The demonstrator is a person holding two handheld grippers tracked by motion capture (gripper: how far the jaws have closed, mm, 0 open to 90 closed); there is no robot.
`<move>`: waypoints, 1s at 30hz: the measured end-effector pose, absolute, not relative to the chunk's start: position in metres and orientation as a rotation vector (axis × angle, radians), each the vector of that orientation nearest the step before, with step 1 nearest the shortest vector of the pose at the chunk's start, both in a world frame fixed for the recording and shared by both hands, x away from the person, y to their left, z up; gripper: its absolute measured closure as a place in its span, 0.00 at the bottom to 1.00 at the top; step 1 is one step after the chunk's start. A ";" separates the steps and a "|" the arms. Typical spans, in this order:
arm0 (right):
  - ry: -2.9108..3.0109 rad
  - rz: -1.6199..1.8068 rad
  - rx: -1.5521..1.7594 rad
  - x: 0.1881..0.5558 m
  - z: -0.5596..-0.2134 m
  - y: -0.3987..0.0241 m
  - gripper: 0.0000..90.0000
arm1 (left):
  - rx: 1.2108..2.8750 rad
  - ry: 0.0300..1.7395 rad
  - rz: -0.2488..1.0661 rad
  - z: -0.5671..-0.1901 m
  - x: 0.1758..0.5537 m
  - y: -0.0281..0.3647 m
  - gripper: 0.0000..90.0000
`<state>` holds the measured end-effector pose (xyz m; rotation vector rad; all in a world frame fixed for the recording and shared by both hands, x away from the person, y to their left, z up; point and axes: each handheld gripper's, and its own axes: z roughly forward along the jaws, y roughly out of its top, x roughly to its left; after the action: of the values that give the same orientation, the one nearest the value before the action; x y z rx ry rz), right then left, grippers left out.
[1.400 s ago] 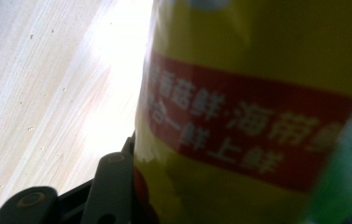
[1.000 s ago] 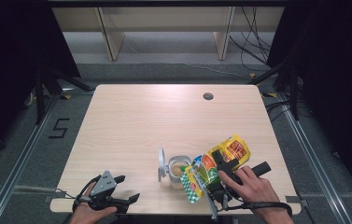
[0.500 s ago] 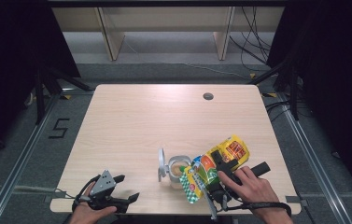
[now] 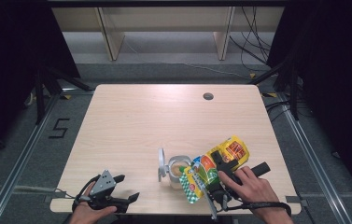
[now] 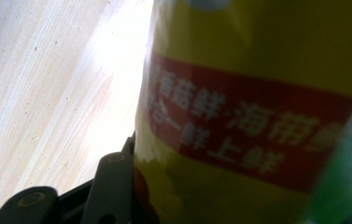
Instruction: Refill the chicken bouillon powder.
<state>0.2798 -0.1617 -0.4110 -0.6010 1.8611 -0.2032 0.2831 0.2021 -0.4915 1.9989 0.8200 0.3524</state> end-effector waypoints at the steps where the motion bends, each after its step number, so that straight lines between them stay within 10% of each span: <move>1: 1.863 -0.205 -0.600 0.280 -0.411 -0.162 0.64 | 1.996 0.823 0.355 -0.492 0.283 0.202 0.17; 30: 1.883 -0.150 -0.547 0.279 -0.411 -0.167 0.64 | 1.972 0.847 0.339 -0.493 0.283 0.200 0.17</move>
<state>0.2795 -0.1673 -0.4112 -0.5472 1.8828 -0.1504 0.2830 0.2005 -0.4928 1.9722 0.8470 0.3394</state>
